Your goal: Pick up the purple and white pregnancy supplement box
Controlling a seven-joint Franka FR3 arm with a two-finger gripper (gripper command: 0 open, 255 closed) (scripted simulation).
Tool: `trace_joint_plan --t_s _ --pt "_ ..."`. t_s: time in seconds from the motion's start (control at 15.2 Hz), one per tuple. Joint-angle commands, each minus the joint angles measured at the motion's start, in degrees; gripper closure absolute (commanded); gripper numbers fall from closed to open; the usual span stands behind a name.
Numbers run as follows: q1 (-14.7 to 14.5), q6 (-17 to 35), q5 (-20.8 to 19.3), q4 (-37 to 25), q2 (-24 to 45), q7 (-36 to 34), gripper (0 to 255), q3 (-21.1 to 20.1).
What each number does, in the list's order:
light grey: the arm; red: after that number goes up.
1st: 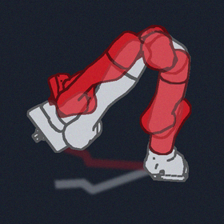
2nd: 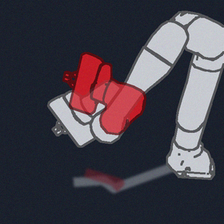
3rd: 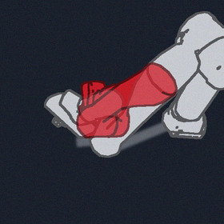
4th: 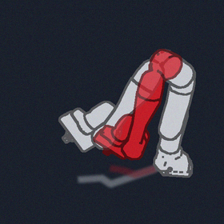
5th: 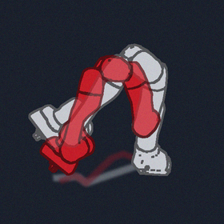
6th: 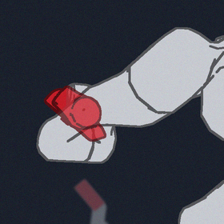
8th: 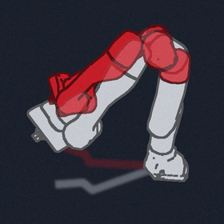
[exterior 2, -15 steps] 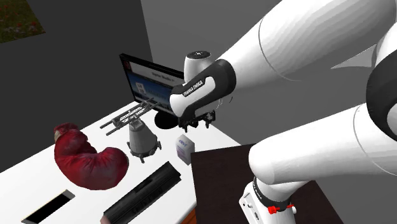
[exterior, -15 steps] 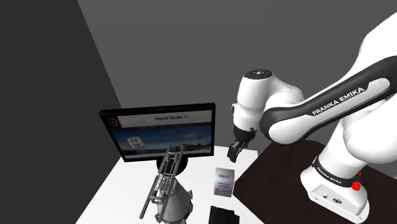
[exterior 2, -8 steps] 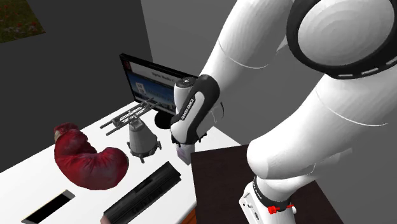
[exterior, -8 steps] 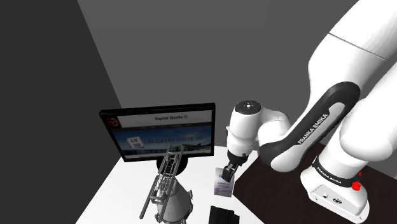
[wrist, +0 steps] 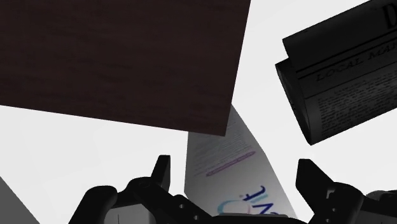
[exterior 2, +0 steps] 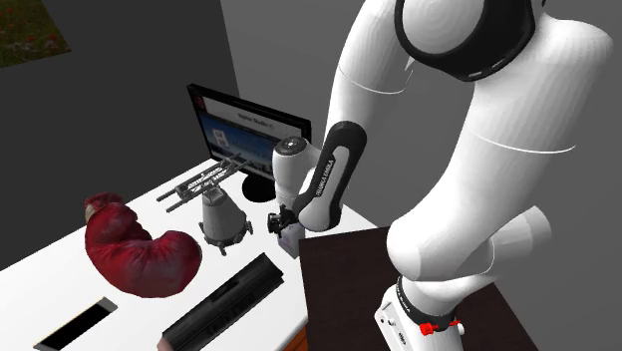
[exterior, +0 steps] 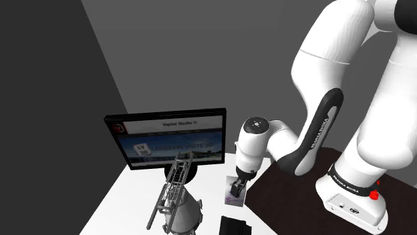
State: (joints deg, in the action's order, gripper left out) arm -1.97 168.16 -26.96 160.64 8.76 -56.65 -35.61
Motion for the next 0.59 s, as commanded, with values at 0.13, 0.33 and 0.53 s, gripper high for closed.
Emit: trace_joint_plan --t_s 0.13,0.33,0.53 --pt "-1.74 0.82 -3.78 -0.10 1.12 -2.53 255 2.76" --pt "-1.70 0.82 -3.72 -0.09 1.09 -2.49 255 2.71" --pt "-1.68 0.80 -3.65 -0.08 1.07 -2.46 255 2.65"
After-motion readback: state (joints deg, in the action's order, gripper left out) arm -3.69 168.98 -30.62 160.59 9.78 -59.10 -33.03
